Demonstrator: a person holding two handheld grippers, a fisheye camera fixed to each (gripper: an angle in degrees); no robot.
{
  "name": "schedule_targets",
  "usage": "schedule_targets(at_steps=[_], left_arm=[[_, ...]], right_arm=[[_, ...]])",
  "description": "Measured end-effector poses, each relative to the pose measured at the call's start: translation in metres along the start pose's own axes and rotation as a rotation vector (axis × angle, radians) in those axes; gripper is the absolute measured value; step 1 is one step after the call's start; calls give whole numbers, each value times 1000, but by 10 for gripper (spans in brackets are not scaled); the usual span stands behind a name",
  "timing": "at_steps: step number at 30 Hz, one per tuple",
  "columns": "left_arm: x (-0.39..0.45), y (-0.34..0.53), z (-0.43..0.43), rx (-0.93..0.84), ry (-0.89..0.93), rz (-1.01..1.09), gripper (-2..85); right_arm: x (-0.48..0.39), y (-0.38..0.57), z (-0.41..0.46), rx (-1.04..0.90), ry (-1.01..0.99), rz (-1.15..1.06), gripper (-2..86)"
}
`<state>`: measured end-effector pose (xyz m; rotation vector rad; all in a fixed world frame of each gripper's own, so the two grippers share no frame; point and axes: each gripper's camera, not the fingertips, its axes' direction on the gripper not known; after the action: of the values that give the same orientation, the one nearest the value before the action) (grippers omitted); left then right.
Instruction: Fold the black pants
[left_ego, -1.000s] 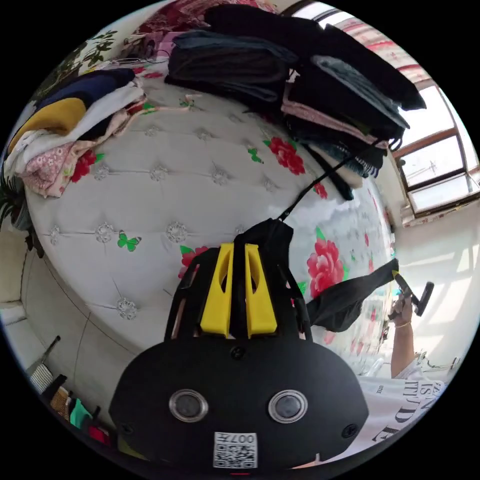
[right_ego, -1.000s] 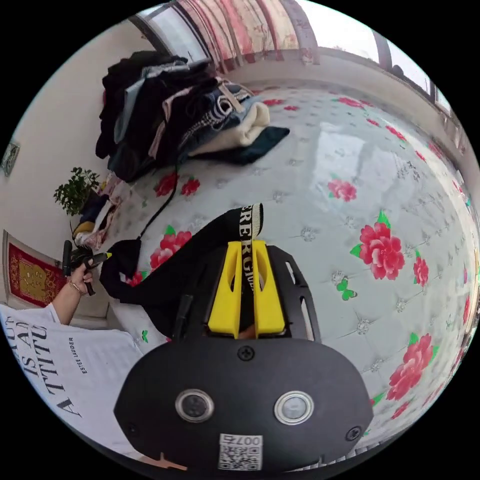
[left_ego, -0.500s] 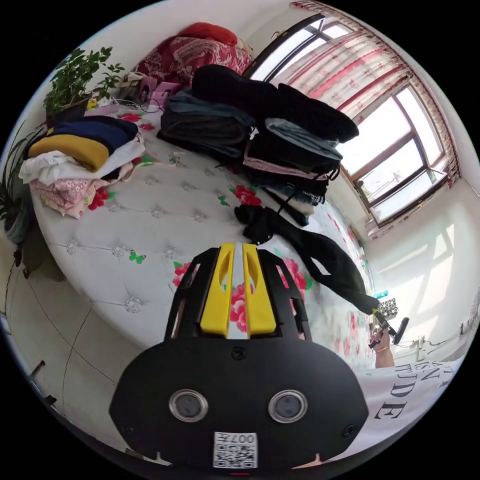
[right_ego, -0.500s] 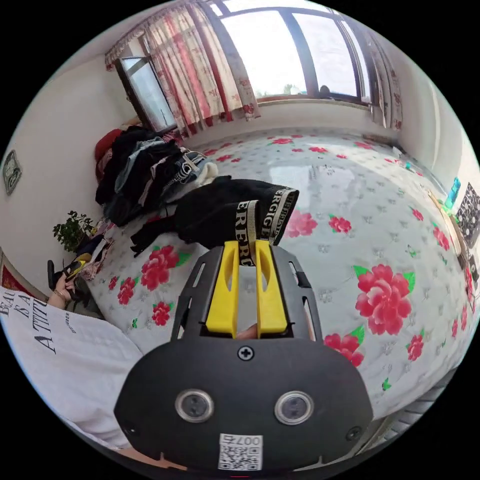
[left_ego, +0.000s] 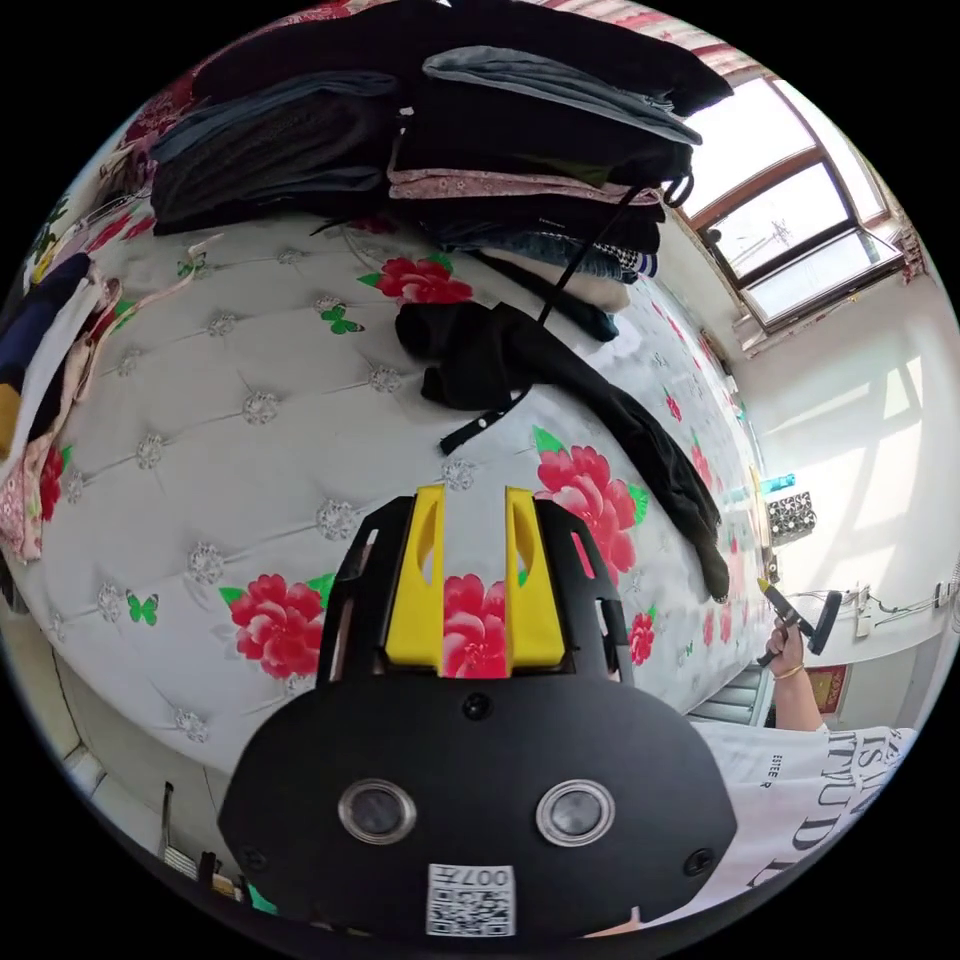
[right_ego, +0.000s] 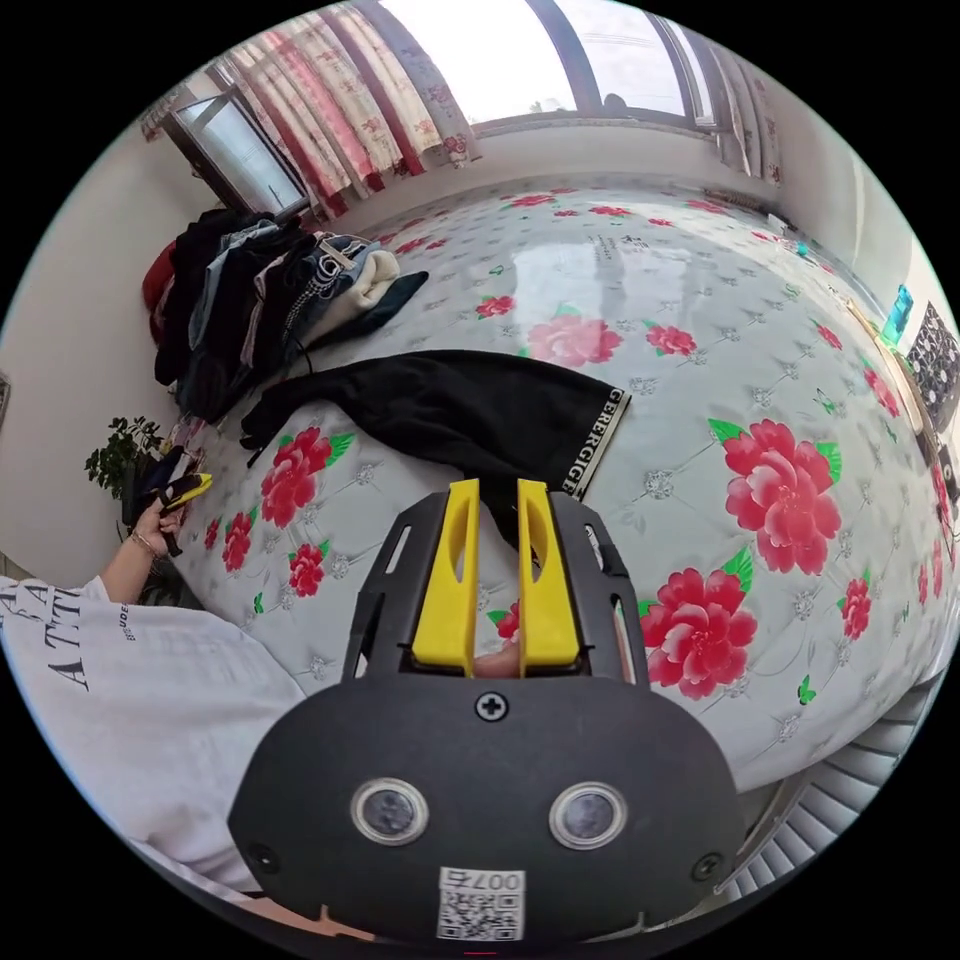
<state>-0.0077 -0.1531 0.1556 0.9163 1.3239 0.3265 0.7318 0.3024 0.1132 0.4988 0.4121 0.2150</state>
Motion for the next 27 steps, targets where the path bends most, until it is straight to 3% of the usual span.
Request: schedule_targets(at_steps=[6, 10, 12, 15, 17, 22, 27], left_arm=[[17, -76, 84, -48, -100, 63, 107], [45, -110, 146, -94, -344, 143, 78], [53, -118, 159, -80, -378, 172, 54], [54, -129, 151, -96, -281, 182, 20], [47, -130, 112, -17, -106, 163, 7], [51, -112, -14, 210, 144, 154, -2], [93, -95, -122, 397, 246, 258, -2]], right_arm=[[-27, -15, 77, -156, 12, 54, 43], [-54, -35, 129, -268, 123, 14, 41], [-63, -44, 151, -330, 196, -12, 29], [-75, -62, 163, -382, 313, -57, 11], [-81, -71, 159, -410, 304, -97, 5], [-97, -78, 64, -174, 255, -152, 0], [-119, -59, -42, 14, 194, -199, -1]])
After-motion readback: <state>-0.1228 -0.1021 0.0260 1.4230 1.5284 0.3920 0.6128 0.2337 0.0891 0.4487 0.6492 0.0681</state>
